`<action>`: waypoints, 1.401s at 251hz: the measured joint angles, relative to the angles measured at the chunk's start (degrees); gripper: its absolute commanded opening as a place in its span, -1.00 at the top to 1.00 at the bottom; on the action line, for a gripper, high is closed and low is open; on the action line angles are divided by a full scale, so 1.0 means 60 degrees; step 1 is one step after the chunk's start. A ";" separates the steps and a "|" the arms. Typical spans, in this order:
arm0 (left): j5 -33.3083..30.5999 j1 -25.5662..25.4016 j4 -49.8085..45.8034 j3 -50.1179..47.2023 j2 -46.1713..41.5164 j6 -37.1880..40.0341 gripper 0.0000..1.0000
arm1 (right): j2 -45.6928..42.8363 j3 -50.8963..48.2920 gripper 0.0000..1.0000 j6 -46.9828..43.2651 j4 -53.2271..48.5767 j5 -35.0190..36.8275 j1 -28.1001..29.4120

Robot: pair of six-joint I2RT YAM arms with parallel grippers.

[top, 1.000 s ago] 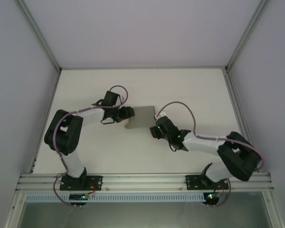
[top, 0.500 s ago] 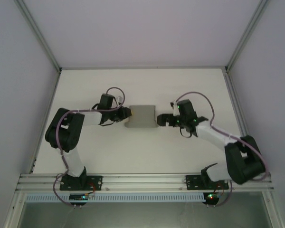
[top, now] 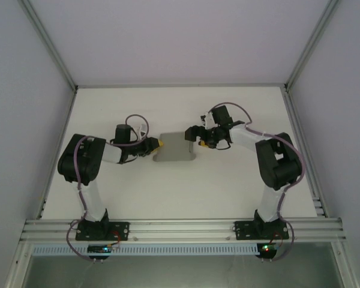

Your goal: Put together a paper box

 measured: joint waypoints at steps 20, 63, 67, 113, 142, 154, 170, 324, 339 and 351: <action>0.0226 0.0076 0.0331 -0.0040 0.0157 -0.0106 0.53 | 0.0324 0.0044 -0.75 0.0164 0.0033 -0.0368 0.0040; 0.0503 0.0131 0.0718 -0.0051 0.0346 -0.0259 0.51 | 0.0667 0.0047 -0.44 0.0962 0.0918 -0.1224 0.0171; 0.0506 0.0138 0.0725 -0.0047 0.0357 -0.0266 0.50 | 0.0696 0.0047 -0.39 0.1137 0.1064 -0.1290 0.0189; 0.0535 0.0219 0.0845 -0.0047 0.0288 -0.0302 0.28 | 0.0721 0.0011 0.27 0.2171 0.2324 -0.1730 0.0240; 0.0255 0.0146 0.0033 0.0055 -0.0091 0.0004 0.05 | 0.0605 -0.0098 0.28 0.2481 0.2419 -0.1756 0.0240; -0.0011 0.0055 -0.0747 0.0226 -0.0448 0.0463 -0.23 | 0.0463 -0.0175 0.27 0.2484 0.2415 -0.1756 0.0240; -0.0452 -0.0131 -0.1821 0.0576 -0.1056 0.0987 -0.79 | 0.0149 -0.0288 0.23 0.2481 0.2328 -0.1741 0.0237; -0.8429 -0.5865 -0.5526 0.1989 -0.5963 1.0699 -0.99 | -0.2204 0.0670 0.16 0.4051 -0.2732 -0.1701 -0.2524; -0.8969 -0.6142 -0.5588 0.2007 -0.5676 1.1471 -1.00 | -0.2331 0.0856 0.18 0.4266 -0.3191 -0.1982 -0.2630; -0.9351 -0.6313 -0.5632 0.2080 -0.5333 1.2032 -1.00 | -0.2448 0.0918 0.19 0.4426 -0.3446 -0.2215 -0.2667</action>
